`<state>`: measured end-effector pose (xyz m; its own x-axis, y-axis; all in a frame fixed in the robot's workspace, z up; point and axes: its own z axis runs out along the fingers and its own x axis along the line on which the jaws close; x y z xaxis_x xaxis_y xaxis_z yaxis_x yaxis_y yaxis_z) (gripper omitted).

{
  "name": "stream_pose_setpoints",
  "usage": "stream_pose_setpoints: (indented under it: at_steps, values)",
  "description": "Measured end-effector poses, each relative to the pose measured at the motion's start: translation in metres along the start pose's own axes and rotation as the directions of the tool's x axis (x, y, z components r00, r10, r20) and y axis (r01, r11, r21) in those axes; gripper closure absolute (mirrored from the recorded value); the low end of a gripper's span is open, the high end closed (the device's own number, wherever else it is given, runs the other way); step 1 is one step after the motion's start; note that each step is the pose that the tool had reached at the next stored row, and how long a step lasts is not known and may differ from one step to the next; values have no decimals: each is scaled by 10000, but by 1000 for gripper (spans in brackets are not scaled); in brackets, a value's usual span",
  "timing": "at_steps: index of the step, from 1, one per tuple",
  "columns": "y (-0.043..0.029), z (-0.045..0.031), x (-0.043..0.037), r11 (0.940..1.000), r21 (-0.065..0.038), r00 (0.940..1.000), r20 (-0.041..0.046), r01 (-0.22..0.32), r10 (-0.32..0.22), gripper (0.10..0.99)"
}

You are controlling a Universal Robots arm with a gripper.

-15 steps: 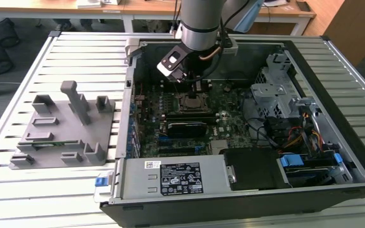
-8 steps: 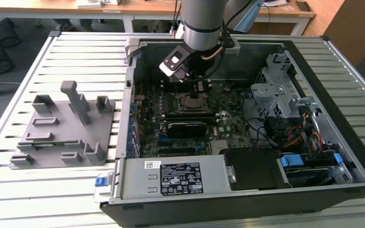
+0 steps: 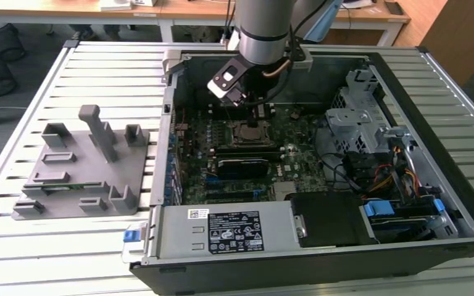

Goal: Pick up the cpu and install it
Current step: 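Install the first cpu locking lever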

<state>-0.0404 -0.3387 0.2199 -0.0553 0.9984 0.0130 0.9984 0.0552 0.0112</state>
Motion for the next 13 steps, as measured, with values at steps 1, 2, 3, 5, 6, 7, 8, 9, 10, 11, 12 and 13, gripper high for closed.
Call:
stream_pose_setpoints:
  at_steps: [1, 2, 3, 5, 6, 7, 8, 9, 10, 11, 12, 13]
  values:
    - [0, -11, 0, 10000, 0, 10000, 0, 0, 0, 980]
    - [0, -25, 0, 10000, 0, 10000, 1, 0, 0, 980]
    - [1, -40, 0, 10000, 0, 10000, 0, 0, 0, 980]
    - [1, -68, 1, 10000, 0, 10000, 0, 0, 0, 980]
    - [1, -81, 1, 10000, -1, 10000, -1, 1, -1, 980]
    - [1, -97, 1, 10000, 0, 10000, 0, 1, -1, 980]
    - [1, -115, 1, 10000, 0, 10000, 1, 0, 0, 980]
    - [2, -134, 2, 10000, 0, 10000, 0, 0, 0, 980]
    - [2, -152, 2, 10000, 0, 10000, -1, 0, 0, 980]
    - [2, -169, 2, 10000, 0, 10000, 0, 0, 0, 980]
    - [2, -183, 2, 10000, 0, 10000, 0, 0, 0, 980]
    - [2, -196, 2, 10000, 0, 10000, 0, 1, -1, 980]
